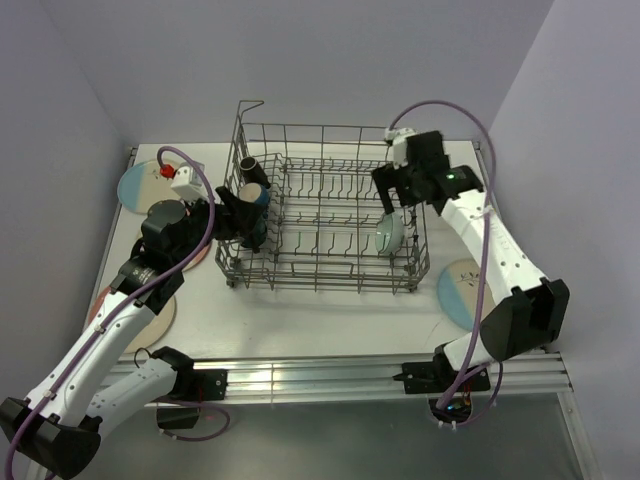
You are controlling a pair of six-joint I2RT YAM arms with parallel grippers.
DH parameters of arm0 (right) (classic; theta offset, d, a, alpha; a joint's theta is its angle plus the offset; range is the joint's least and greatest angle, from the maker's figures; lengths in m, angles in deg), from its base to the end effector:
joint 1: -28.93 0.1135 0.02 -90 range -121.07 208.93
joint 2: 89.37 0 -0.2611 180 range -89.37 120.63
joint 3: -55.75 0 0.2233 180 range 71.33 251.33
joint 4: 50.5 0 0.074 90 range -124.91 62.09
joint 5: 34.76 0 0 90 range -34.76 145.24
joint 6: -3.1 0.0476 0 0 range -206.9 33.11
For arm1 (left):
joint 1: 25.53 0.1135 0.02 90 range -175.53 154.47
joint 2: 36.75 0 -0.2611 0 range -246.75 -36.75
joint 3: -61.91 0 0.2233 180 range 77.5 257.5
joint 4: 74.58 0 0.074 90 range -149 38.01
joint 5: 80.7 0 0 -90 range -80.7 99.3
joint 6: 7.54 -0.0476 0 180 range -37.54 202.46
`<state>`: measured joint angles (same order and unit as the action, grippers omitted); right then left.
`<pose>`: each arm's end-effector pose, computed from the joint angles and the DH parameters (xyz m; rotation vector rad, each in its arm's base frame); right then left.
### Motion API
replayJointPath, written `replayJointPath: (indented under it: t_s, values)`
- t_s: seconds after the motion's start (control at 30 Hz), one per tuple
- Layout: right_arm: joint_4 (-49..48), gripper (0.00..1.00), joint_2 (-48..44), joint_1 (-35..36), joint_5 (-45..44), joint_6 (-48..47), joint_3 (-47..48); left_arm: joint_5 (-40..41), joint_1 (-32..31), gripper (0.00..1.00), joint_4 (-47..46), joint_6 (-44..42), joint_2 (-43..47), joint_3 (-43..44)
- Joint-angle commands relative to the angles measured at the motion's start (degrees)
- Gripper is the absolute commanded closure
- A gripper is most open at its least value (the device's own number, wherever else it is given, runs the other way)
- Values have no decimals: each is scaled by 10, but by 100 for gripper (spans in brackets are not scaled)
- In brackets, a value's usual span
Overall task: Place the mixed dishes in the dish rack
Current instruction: Grab a bowl with the right arm
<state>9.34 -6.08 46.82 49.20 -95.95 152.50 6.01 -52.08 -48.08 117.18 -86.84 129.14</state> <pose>0.2779 0.0844 0.3369 -0.5044 2.3209 -0.0517 0.1650 -0.0855 0.3598 -0.0848 1.8061 -0.8263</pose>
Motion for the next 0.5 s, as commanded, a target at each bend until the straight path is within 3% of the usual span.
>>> replayJointPath:
  t_s: [0.0, 0.03, 0.07, 0.13, 0.27, 0.37, 0.47]
  values:
    - [29, 0, -31, -92, 190, -89, 57, -11, 0, 22, -43, 7, 8, 13]
    - [31, 0, -29, -155, 237, -85, 58, -13, 0, 14, -51, 14, 10, 8]
    - [31, 0, -25, -176, 280, -78, 58, -11, 0, 10, -62, 18, 13, 3]
    - [22, 5, -16, -237, 276, -65, 48, -1, 0, 1, -70, 30, 17, -8]
    - [-10, 15, -2, -311, 256, 31, 0, -10, 0, 1, -89, 49, 17, -22]
    - [-63, 17, -8, -341, 201, 125, -53, -35, 0, 1, -100, 68, 6, -23]
    - [-121, 19, -6, -344, 51, 225, -94, -55, 0, 1, -104, 87, -4, -26]
